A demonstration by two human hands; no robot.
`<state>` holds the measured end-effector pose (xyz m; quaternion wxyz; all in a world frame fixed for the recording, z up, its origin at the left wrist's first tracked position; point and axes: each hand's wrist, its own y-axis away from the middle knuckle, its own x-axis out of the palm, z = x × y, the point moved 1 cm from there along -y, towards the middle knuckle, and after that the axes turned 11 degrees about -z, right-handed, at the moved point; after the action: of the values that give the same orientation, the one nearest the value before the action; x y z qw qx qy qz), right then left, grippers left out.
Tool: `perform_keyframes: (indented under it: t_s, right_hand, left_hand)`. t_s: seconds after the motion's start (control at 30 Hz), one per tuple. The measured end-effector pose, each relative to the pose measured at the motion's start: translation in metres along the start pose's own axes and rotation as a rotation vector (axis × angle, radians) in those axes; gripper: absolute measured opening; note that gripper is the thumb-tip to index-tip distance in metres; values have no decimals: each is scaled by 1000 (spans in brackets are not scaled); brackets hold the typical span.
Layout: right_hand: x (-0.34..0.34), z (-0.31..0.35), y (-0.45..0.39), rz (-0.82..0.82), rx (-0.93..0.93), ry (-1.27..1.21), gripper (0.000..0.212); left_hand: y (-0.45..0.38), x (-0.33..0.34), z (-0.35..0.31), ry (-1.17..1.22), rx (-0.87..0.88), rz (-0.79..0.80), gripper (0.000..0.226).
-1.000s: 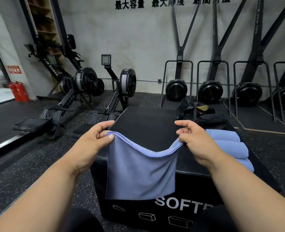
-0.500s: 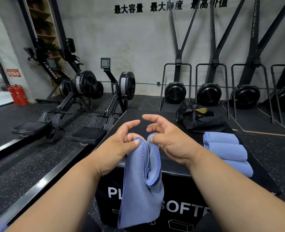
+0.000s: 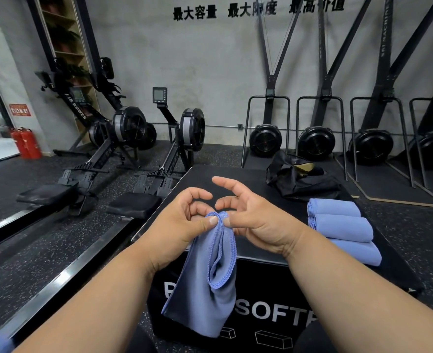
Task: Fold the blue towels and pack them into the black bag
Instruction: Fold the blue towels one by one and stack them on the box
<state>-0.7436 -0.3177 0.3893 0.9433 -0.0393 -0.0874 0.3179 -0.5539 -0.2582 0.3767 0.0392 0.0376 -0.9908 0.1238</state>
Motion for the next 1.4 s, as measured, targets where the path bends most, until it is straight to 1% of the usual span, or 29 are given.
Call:
perform_keyframes:
  t_s: [0.27, 0.37, 0.5, 0.6, 0.73, 0.93, 1.0, 1.07, 1.2, 1.3, 1.4]
  right_hand:
    - [0, 2, 2, 23, 8, 30, 81]
    - [1, 2, 2, 37, 16, 32, 82]
    - [1, 3, 4, 48, 26, 58, 89]
    - [2, 5, 4, 31, 11, 82, 92]
    - [1, 3, 2, -14, 1, 108, 92]
    - [2, -8, 2, -127, -27, 118, 83]
    - [1, -14, 5, -188, -39, 112, 77]
    - [0, -23, 8, -251, -41, 161, 69]
    - [-1, -48, 18, -270, 20, 271, 57]
    - [-1, -64, 23, -265, 42, 377, 52]
    - [4, -74, 26, -278, 67, 402, 48]
  left_hand:
    - [2, -6, 2, 29, 0, 0, 40]
    - [2, -5, 2, 14, 10, 7, 41]
    - [4, -5, 2, -49, 29, 17, 37]
    - [4, -5, 3, -111, 47, 8, 33]
    - [4, -3, 3, -111, 43, -5, 28]
    - [3, -8, 13, -88, 44, -67, 28]
    - [2, -8, 19, -41, 47, -158, 26]
    - [1, -10, 21, 10, 53, -262, 26]
    - [1, -16, 23, 50, 51, -354, 24]
    - [2, -16, 24, 62, 50, -383, 26]
    - [4, -15, 25, 56, 62, -396, 26]
